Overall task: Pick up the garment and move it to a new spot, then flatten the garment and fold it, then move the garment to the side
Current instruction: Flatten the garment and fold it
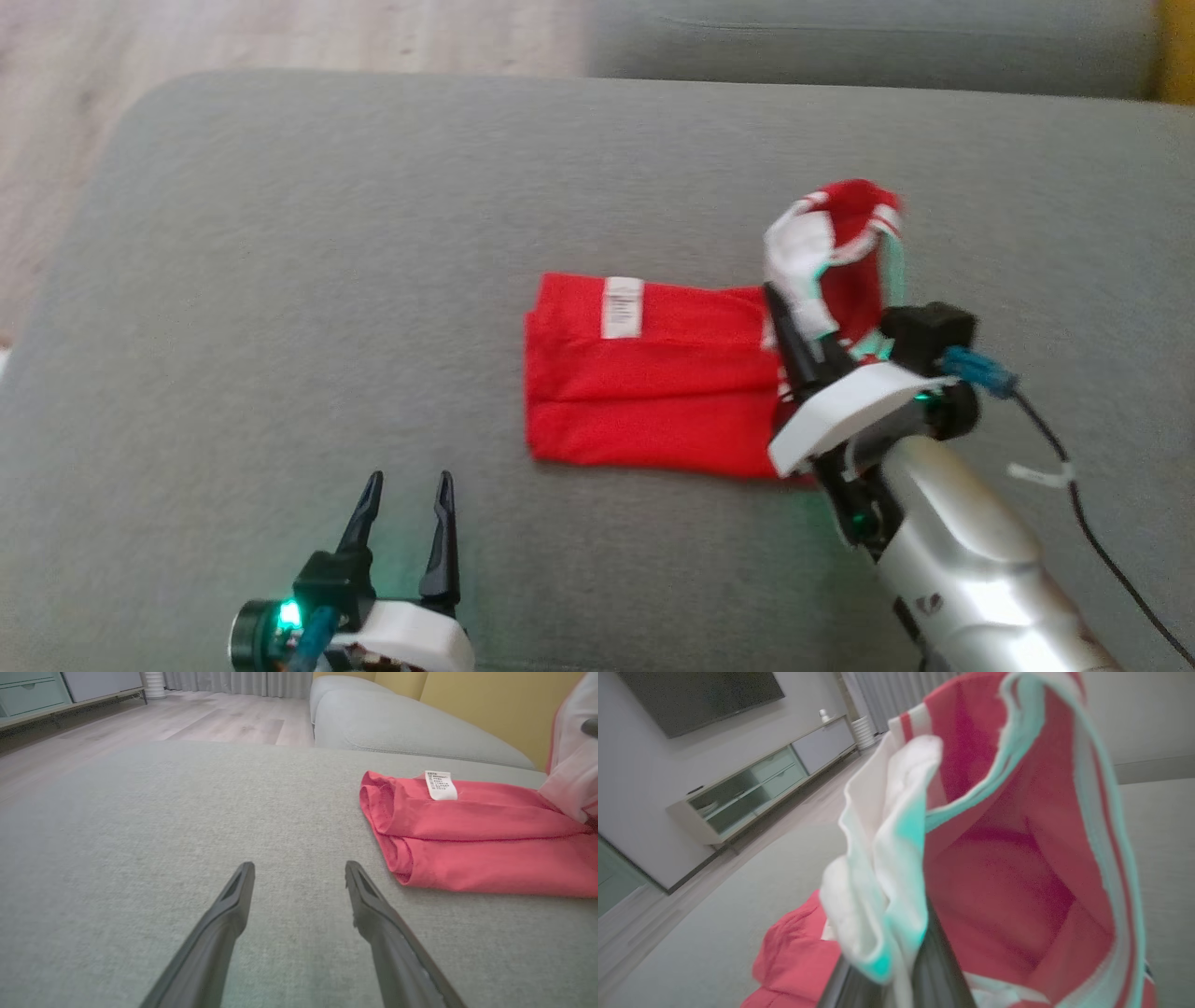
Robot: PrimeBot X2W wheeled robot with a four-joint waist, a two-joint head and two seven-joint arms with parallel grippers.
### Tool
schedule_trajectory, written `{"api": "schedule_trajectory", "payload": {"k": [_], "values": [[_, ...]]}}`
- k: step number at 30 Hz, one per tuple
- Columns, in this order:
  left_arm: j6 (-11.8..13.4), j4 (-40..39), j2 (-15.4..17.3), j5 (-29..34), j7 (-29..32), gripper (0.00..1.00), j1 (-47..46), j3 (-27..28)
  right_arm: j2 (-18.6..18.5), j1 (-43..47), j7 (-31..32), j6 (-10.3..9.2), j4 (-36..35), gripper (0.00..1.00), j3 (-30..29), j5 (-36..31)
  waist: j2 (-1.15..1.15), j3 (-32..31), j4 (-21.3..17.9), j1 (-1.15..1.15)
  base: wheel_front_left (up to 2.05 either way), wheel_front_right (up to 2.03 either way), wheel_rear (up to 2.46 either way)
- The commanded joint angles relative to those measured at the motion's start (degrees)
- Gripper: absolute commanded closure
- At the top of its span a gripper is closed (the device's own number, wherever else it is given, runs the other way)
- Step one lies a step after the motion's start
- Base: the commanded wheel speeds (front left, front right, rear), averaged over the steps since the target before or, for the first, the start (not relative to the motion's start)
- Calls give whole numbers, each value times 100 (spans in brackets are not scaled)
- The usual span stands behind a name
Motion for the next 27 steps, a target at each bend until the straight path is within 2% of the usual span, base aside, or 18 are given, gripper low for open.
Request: {"api": "schedule_trajectory", "payload": {"k": [1,3,6,7,8,9,12,18,22,27], "values": [[-15,-128,34,-3,-56,0,-67,134,97,-161,30,20,-219,100,221,66,0,42,333,0,0,0,0],[-10,-100,34,-18,-56,0,-40,132,112,-269,145,20,-241,100,562,245,0,95,636,0,0,0,0],[-7,-80,34,-44,-56,0,-24,138,115,-397,189,20,-228,100,898,489,0,152,885,0,0,0,0],[-7,-73,34,-52,-56,0,-25,124,116,-448,178,20,-196,89,986,552,0,166,953,0,0,0,0],[-8,-69,34,-60,-56,0,-32,105,116,-493,150,20,-179,55,1069,631,0,180,1008,0,0,0,0],[0,-72,34,-74,-56,0,-42,92,116,-531,126,20,-182,0,1157,734,0,190,1054,0,0,0,0],[28,-82,34,-98,-56,0,-69,97,117,-630,-4,20,-174,0,1365,978,0,188,1072,0,0,0,0],[60,-202,33,-64,-56,0,-171,216,117,-746,-228,20,191,0,1269,834,0,167,780,0,0,0,0],[58,-340,33,16,-56,0,-287,352,110,-760,-296,20,428,0,539,328,0,147,398,0,0,0,0],[75,-478,33,154,-56,0,-417,566,63,-255,-301,20,0,0,-857,-850,0,106,-99,0,0,0,0]]}}
